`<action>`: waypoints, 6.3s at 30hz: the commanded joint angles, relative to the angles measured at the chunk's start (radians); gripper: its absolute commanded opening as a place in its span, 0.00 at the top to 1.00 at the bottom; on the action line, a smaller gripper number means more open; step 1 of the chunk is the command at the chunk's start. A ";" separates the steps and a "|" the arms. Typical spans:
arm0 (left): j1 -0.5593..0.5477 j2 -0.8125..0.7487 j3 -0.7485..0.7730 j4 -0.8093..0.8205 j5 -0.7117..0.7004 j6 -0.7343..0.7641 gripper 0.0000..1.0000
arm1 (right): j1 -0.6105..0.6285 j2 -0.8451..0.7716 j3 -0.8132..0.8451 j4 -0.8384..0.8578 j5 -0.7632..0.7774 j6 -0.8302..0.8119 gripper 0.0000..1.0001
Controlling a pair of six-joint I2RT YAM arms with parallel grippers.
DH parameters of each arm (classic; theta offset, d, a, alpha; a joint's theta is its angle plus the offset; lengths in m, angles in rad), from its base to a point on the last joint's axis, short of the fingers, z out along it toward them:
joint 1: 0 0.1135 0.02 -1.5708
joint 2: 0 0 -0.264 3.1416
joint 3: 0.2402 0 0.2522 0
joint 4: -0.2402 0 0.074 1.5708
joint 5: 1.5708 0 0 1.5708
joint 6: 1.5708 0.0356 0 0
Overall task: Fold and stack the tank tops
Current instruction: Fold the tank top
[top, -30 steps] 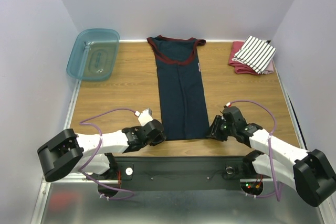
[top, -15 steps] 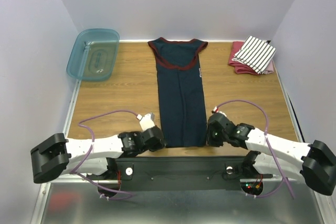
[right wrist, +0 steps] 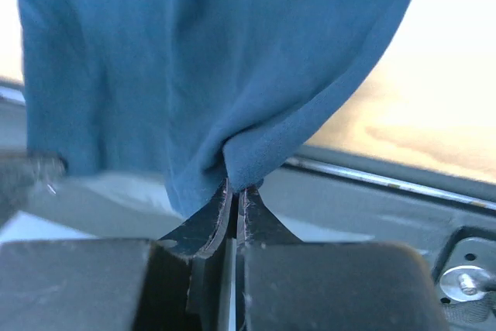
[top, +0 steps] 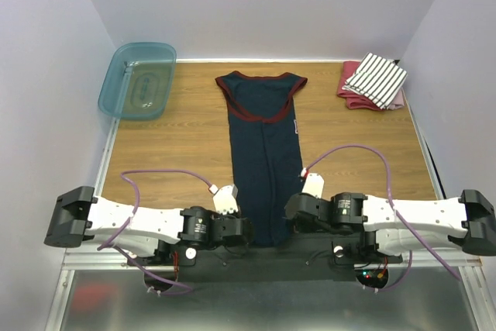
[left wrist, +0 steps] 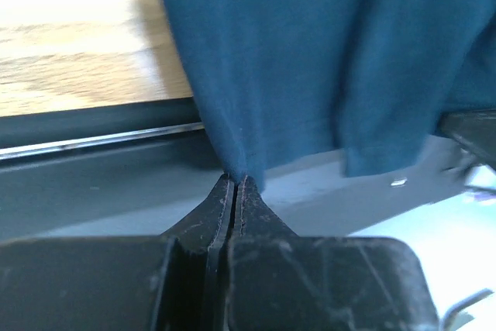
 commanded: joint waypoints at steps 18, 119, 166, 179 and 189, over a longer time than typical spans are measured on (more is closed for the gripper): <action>0.455 -0.075 0.061 0.209 -0.199 0.386 1.00 | -0.192 0.175 0.267 0.051 0.455 -0.259 1.00; 0.762 0.570 0.193 0.824 0.235 0.566 1.00 | -0.732 0.477 0.319 0.488 -0.037 -0.649 0.33; 1.015 -0.004 0.078 0.430 0.065 0.636 0.87 | 0.058 0.229 -0.089 0.295 0.070 -0.035 0.31; 1.287 0.672 0.476 0.620 0.270 0.787 0.92 | -0.428 0.349 0.407 0.406 0.034 -0.547 0.59; 1.299 0.881 0.633 0.636 0.373 0.801 0.97 | -0.674 0.855 0.875 0.486 -0.284 -0.638 0.77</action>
